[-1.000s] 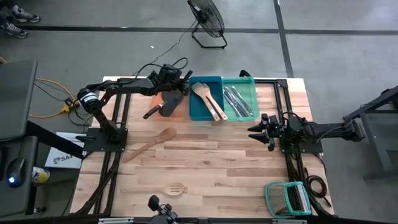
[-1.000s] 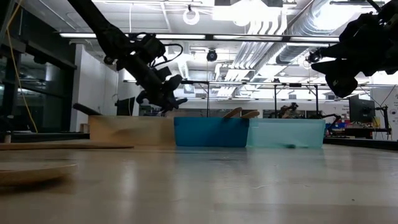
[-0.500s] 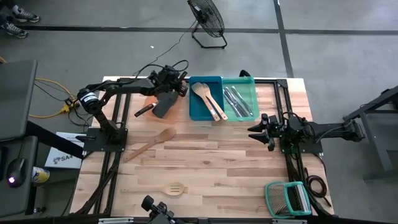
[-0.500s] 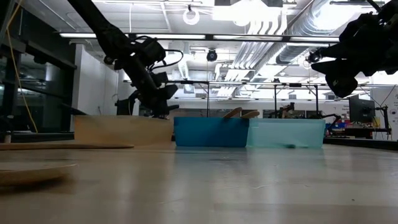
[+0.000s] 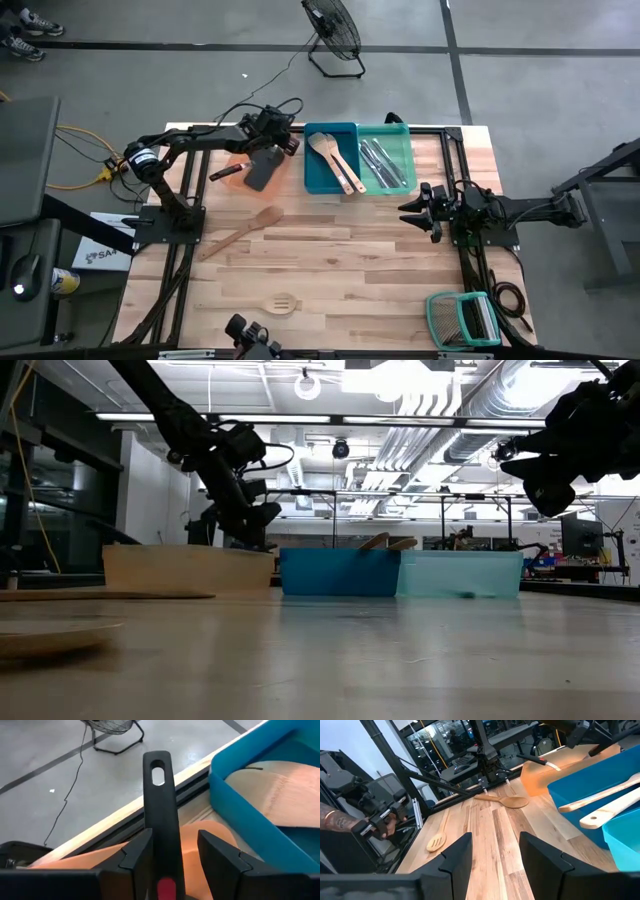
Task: Pick & Place Kitchen Items
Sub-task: Put the black silicone spatula into the blue bin, then put the brown wooden spoon into the blue bin
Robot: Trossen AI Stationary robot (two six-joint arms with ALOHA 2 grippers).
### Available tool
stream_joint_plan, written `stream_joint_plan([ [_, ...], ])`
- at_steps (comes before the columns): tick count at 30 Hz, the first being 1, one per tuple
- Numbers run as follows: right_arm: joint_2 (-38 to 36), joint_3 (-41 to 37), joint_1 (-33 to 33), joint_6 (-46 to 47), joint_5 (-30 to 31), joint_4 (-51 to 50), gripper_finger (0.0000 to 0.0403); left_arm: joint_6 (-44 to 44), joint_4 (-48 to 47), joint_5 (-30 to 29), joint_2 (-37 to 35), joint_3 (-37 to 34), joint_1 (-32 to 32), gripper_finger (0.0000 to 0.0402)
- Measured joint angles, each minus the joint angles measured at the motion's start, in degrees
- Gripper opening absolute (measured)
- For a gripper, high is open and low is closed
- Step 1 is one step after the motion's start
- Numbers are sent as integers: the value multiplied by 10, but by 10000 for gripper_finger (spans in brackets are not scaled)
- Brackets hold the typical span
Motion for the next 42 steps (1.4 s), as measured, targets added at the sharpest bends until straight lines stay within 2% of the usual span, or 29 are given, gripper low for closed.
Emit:
stream_joint_plan([
  [9,0,0,0,0,0,0,156,23,-6,31,-1,8,0,156],
  [16,0,0,0,0,0,0,156,26,-98,56,-11,68,0,156],
  [26,0,0,0,0,0,0,156,37,-265,149,-40,132,-5,157],
  [32,0,0,0,0,1,0,156,29,-380,151,-97,131,-29,157],
  [38,0,0,0,0,0,0,156,9,-461,150,-165,127,-80,157],
  [42,0,0,0,0,0,0,156,8,-528,120,-189,127,-126,157],
])
